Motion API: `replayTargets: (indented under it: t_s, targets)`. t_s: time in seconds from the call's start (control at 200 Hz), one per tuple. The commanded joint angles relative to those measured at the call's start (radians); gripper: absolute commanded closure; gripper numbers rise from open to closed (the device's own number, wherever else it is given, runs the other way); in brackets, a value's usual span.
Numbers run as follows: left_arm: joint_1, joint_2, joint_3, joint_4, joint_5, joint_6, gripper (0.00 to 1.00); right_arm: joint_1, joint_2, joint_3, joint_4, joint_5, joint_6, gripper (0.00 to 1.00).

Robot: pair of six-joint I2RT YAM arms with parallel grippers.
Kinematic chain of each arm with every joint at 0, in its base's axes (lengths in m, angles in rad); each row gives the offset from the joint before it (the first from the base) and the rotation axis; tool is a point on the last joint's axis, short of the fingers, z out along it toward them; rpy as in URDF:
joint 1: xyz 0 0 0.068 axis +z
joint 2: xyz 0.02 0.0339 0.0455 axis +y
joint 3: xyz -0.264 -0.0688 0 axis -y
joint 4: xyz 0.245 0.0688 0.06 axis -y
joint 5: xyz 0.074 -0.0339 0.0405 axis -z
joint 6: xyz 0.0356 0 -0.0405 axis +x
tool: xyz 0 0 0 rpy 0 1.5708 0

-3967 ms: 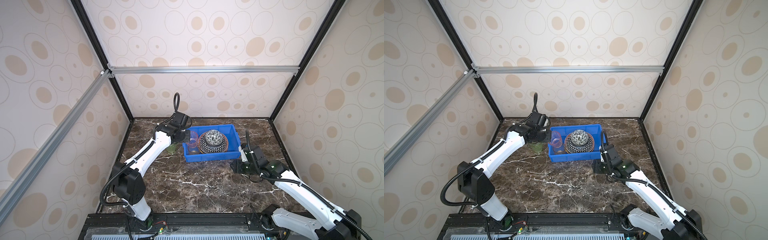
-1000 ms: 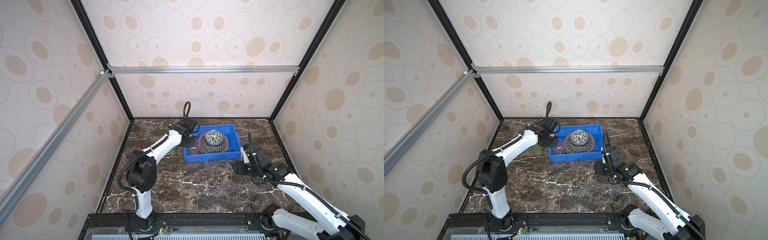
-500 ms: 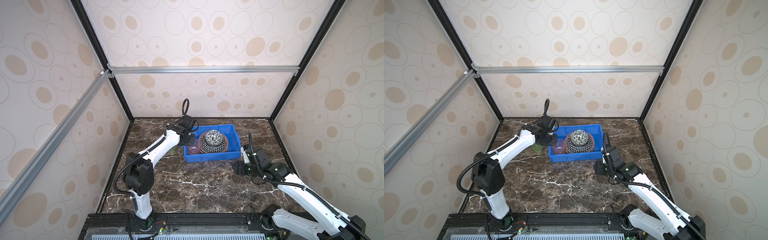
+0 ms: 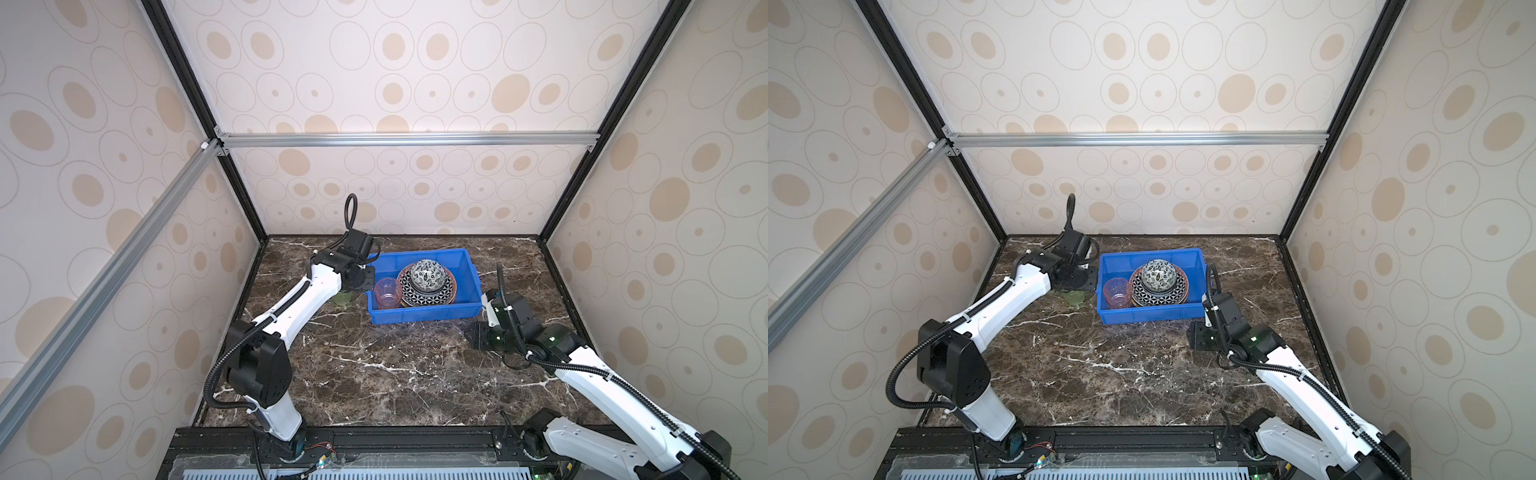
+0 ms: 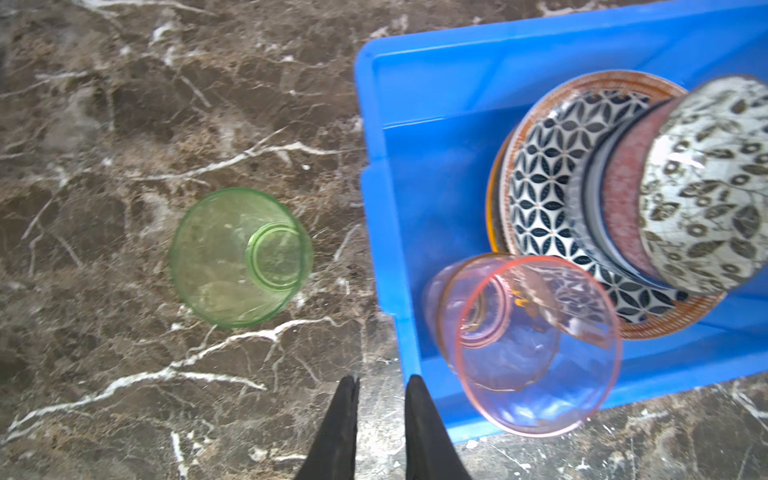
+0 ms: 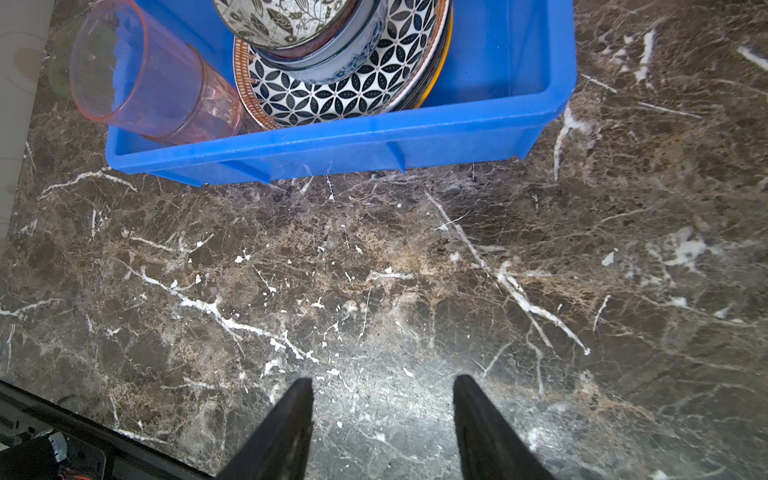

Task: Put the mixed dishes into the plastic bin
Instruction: 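Open the left gripper and raise it off the pink glass, then move the left gripper to the green glass and close it on the rim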

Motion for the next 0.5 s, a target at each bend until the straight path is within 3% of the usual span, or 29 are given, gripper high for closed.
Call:
replayTargets:
  t_s: [0.0,0.495]
  targets:
    - [0.039,-0.052,-0.028,0.014,0.004,0.012,0.78,-0.004,0.003,0.001,-0.004,0.000,0.010,0.43]
    - [0.219,-0.081,-0.143,0.084,0.046,0.025,0.78,-0.004,0.036,0.022,0.002,-0.003,0.009,0.43]
